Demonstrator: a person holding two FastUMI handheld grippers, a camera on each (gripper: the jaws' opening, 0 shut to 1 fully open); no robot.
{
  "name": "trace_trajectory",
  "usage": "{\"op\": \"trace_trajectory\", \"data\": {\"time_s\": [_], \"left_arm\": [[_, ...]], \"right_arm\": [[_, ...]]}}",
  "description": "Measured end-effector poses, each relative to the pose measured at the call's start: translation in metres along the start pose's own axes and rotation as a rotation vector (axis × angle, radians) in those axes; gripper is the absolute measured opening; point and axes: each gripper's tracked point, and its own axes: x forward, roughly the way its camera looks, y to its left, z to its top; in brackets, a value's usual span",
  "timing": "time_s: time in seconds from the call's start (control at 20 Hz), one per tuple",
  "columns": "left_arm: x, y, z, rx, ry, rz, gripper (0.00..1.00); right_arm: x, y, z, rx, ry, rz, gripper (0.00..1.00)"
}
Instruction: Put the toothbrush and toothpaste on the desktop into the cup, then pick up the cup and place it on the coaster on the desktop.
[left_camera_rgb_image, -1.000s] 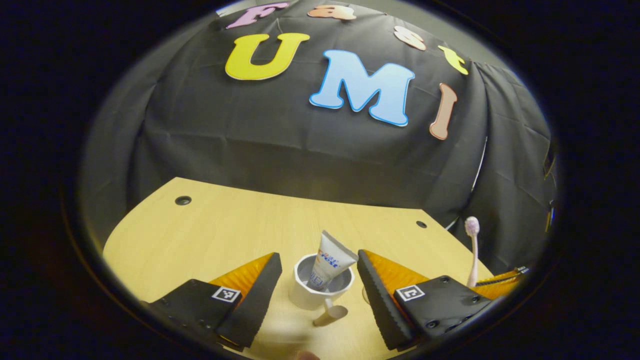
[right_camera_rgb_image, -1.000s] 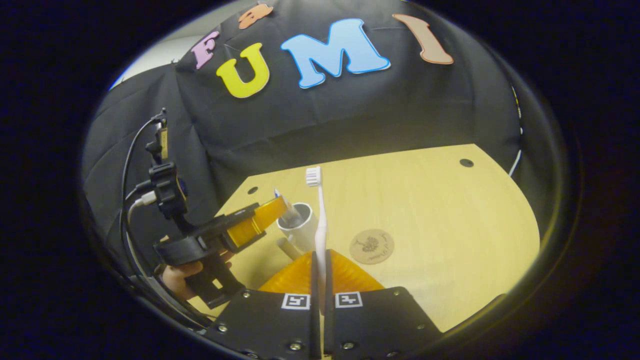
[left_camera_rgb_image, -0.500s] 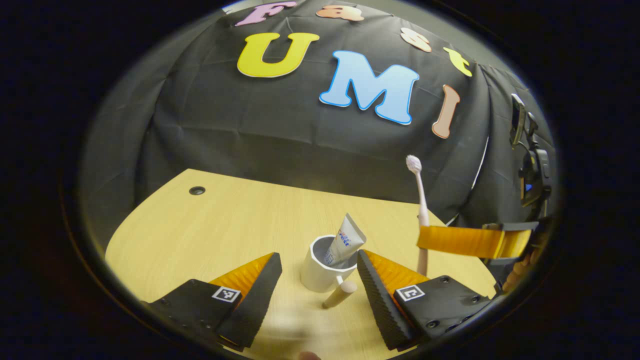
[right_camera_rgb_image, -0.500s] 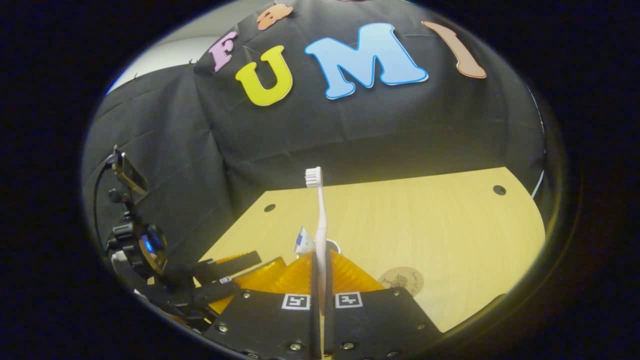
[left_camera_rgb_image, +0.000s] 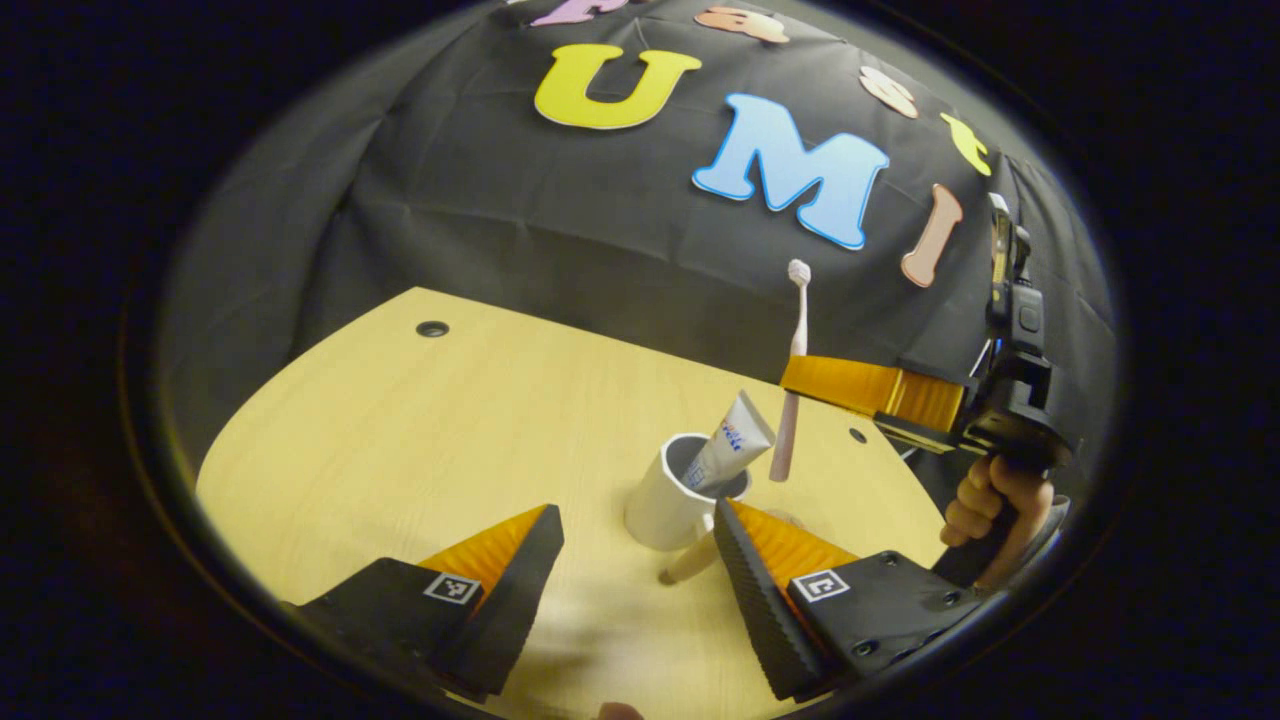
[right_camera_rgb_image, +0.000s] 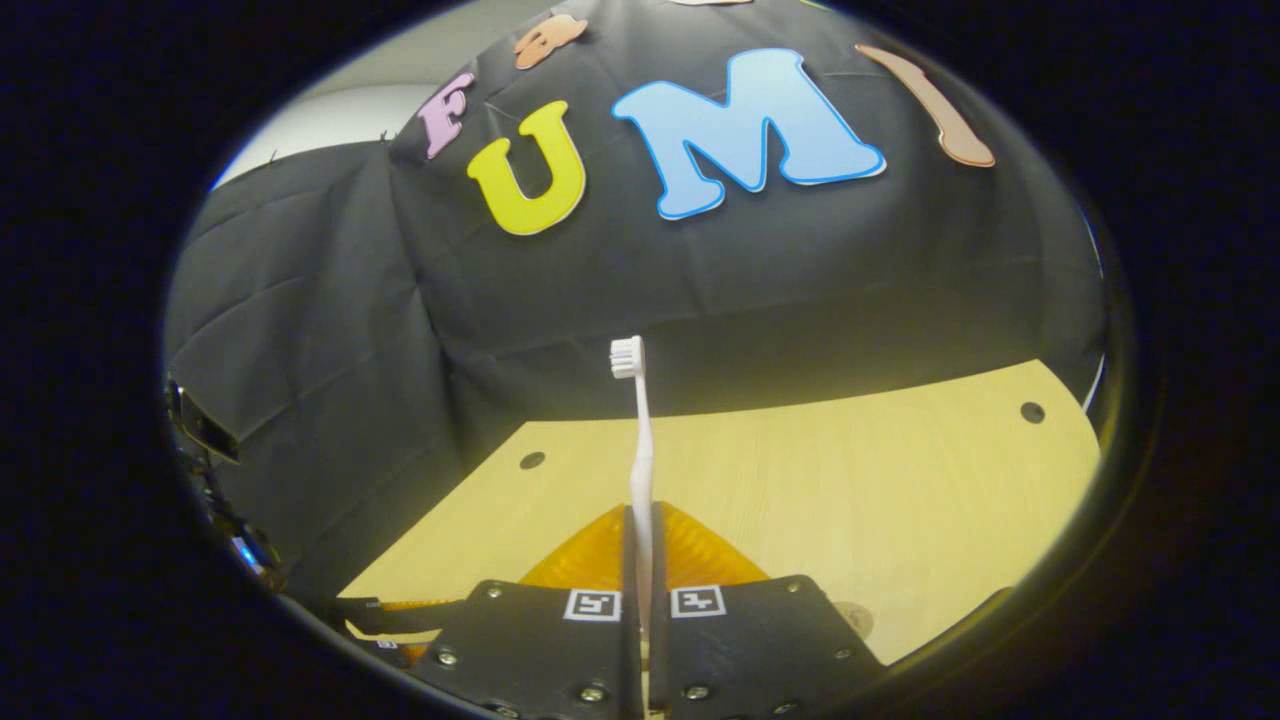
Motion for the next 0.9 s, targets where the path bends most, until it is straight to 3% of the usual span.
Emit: {"op": "trace_trajectory", "data": {"time_s": [0.1, 0.15, 0.2, 0.3, 0.4, 0.5, 0.9], "left_arm": [[0.000, 0.006, -0.009, -0.015, 0.030, 0.002, 0.94], [-0.001, 0.008, -0.013, -0.019, 0.040, 0.005, 1.00], [-0.002, 0.010, -0.014, -0.020, 0.047, 0.006, 0.94], [0.000, 0.012, -0.014, -0.016, 0.052, 0.012, 0.98], [0.000, 0.013, -0.015, -0.011, 0.053, 0.015, 0.94], [0.000, 0.013, -0.015, -0.008, 0.056, 0.015, 0.98], [0.001, 0.012, -0.016, -0.016, 0.055, 0.011, 0.94]], "right_arm": [[0.012, -0.002, -0.001, -0.002, -0.004, -0.008, 0.04], [0.017, -0.002, -0.005, 0.003, 0.000, -0.009, 0.04], [0.022, -0.001, -0.008, 0.005, 0.002, -0.009, 0.04], [0.029, 0.000, -0.013, 0.002, 0.008, -0.011, 0.04], [0.036, -0.001, -0.021, -0.010, 0.021, -0.016, 0.04], [0.040, -0.001, -0.029, -0.031, 0.037, -0.022, 0.04], [0.031, 0.006, -0.039, -0.058, 0.061, -0.009, 0.08]]}}
